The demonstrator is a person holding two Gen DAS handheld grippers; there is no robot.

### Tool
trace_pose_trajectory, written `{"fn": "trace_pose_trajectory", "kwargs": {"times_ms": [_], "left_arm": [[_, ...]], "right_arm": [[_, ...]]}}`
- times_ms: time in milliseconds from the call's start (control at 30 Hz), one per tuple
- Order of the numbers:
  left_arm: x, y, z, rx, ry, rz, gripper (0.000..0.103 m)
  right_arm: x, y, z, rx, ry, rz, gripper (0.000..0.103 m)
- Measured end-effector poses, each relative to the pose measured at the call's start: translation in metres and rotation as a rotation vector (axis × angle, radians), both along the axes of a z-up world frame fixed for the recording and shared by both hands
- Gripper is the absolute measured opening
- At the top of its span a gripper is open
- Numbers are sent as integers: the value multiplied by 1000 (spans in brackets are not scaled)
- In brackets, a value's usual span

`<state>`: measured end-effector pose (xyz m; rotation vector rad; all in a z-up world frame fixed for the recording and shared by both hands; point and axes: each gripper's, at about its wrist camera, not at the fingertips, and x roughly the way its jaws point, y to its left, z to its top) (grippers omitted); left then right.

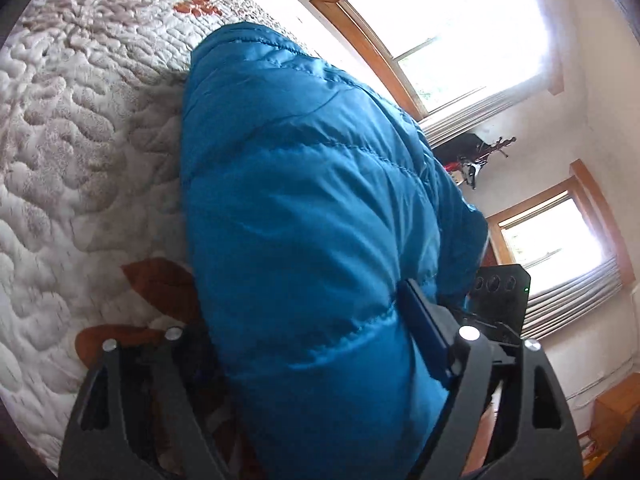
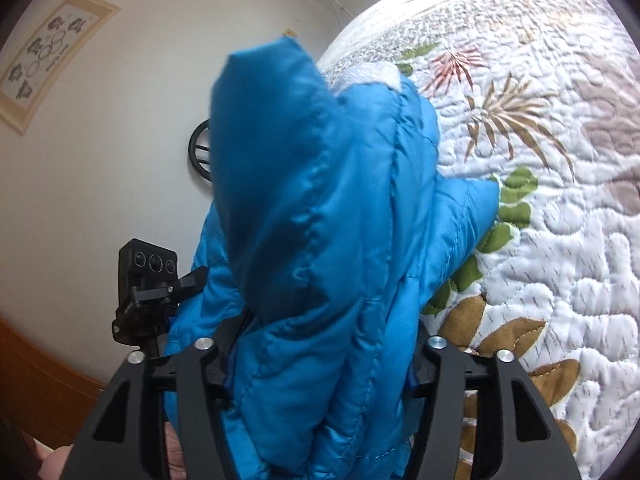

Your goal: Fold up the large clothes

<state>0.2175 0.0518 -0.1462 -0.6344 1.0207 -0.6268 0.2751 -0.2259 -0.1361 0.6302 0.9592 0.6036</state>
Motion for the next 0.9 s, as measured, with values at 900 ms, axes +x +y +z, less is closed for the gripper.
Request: {"fn": "trace_pose_trajectory", "kwargs": {"times_ms": [900], "left_arm": [[-99,5,34,453,-126,145,92]], "right_arm": [[-98,-11,11,-267,-16,-144,89]]}}
